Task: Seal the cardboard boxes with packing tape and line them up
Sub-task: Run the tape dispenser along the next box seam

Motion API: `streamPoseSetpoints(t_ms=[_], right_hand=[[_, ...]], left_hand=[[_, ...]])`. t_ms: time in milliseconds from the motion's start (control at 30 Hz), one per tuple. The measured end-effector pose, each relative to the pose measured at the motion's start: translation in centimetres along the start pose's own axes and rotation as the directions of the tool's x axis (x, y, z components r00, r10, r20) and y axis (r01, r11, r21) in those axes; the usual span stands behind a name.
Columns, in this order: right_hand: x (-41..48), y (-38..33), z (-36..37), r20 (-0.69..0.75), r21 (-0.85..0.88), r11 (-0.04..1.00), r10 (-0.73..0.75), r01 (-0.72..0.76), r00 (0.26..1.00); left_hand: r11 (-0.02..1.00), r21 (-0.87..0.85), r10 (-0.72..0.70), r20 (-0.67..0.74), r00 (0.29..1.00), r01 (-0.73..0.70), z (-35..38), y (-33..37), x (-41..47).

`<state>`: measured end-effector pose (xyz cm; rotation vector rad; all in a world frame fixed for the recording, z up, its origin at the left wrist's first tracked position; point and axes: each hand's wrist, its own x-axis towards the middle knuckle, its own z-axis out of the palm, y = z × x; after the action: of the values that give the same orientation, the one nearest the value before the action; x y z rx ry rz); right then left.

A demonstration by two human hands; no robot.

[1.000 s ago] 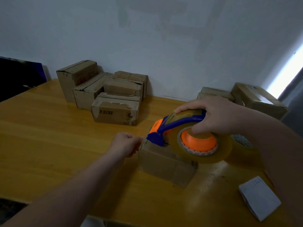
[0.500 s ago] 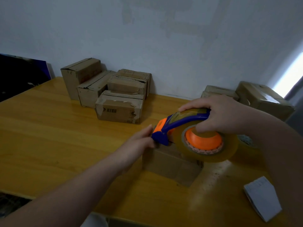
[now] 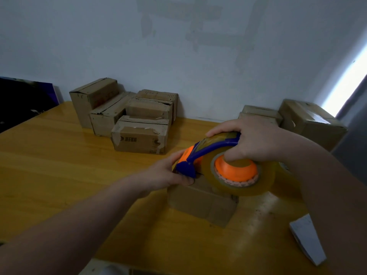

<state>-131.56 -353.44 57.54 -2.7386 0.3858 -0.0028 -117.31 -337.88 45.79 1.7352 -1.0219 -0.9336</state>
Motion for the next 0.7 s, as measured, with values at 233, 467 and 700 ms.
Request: streamPoseSetpoints(t_ms=[233,467,700], right_hand=[[-0.8,0.8,0.0,-0.04,0.037,0.999,-0.026,0.027,0.999],[-3.6,3.4,-1.7,0.013,0.073,0.996,-0.043,0.042,0.999],[-6.4,7.4,-0.1,0.077,0.146,0.988,0.033,-0.045,0.996]], left_hand=[[0.952,0.307,-0.018,0.059,0.998,-0.001,-0.4,-0.2,0.4],[0.892,0.452,-0.048,0.103,0.994,-0.004,-0.5,0.6,0.6],[0.717,0.694,-0.14,0.044,0.989,0.071,-0.6,1.4,0.7]])
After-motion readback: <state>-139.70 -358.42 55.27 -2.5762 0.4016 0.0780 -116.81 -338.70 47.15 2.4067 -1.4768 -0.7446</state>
